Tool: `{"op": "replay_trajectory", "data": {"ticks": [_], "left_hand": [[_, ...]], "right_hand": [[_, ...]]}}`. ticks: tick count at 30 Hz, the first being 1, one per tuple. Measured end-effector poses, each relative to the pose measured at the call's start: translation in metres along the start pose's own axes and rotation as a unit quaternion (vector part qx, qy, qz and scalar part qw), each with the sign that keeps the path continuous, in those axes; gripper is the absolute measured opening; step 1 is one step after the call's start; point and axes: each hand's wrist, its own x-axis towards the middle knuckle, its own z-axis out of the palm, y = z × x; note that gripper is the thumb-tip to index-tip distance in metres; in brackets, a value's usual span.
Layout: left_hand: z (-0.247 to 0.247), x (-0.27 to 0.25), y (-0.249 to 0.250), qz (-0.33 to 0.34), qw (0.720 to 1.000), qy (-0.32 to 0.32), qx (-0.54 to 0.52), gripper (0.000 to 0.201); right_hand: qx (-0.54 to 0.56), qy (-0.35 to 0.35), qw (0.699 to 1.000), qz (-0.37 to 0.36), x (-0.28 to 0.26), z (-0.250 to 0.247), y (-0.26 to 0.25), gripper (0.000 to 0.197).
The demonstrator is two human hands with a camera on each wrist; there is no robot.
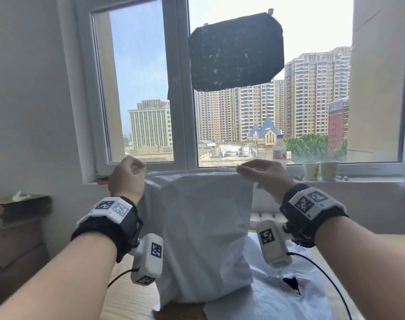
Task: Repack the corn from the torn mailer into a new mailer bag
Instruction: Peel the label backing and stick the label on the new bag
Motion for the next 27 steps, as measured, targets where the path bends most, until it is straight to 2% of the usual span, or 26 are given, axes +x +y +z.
{"op": "replay_trajectory", "data": {"ticks": [3, 6, 7, 10, 11, 13, 14, 16, 19, 23, 27], "left_hand": [[-0.004, -0.001, 0.003, -0.013, 0.999, -0.032, -0.013, 0.012], [-0.012, 0.004, 0.001, -0.056, 0.988, -0.123, -0.078, 0.022], [-0.018, 0.007, 0.000, -0.080, 0.974, -0.172, -0.122, 0.028], [-0.036, 0.018, -0.009, -0.123, 0.909, -0.333, -0.218, 0.062], [-0.041, 0.020, -0.011, -0.117, 0.897, -0.372, -0.210, 0.071], [-0.045, 0.023, -0.013, -0.082, 0.898, -0.412, -0.133, 0.084], [-0.047, 0.023, -0.012, -0.056, 0.904, -0.416, -0.079, 0.081], [-0.051, 0.020, -0.004, -0.012, 0.913, -0.408, 0.005, 0.060], [-0.055, 0.017, 0.006, 0.017, 0.910, -0.412, 0.048, 0.030], [-0.053, 0.015, 0.008, 0.037, 0.915, -0.387, 0.105, 0.007], [-0.046, 0.012, 0.012, 0.045, 0.926, -0.352, 0.128, 0.021]], "right_hand": [[0.014, -0.063, 0.998, 0.011, -0.005, 0.000, -0.002, 0.021], [0.008, -0.039, 0.999, 0.014, -0.002, -0.003, -0.001, 0.022], [0.003, -0.025, 1.000, 0.011, 0.000, -0.006, -0.002, 0.022], [-0.023, -0.001, 1.000, -0.002, 0.003, -0.013, -0.003, 0.021], [-0.037, 0.001, 0.999, -0.006, 0.004, -0.014, -0.004, 0.019], [-0.059, -0.003, 0.998, -0.013, 0.004, -0.015, -0.004, 0.014], [-0.070, -0.005, 0.997, -0.015, 0.004, -0.015, -0.004, 0.011], [-0.106, -0.011, 0.994, -0.023, 0.004, -0.014, -0.004, 0.007], [-0.157, -0.016, 0.987, -0.036, 0.004, -0.013, -0.006, 0.010], [-0.199, -0.012, 0.979, -0.037, 0.007, -0.013, -0.005, 0.013], [-0.248, -0.007, 0.969, -0.019, 0.011, -0.012, -0.002, 0.019]]}}
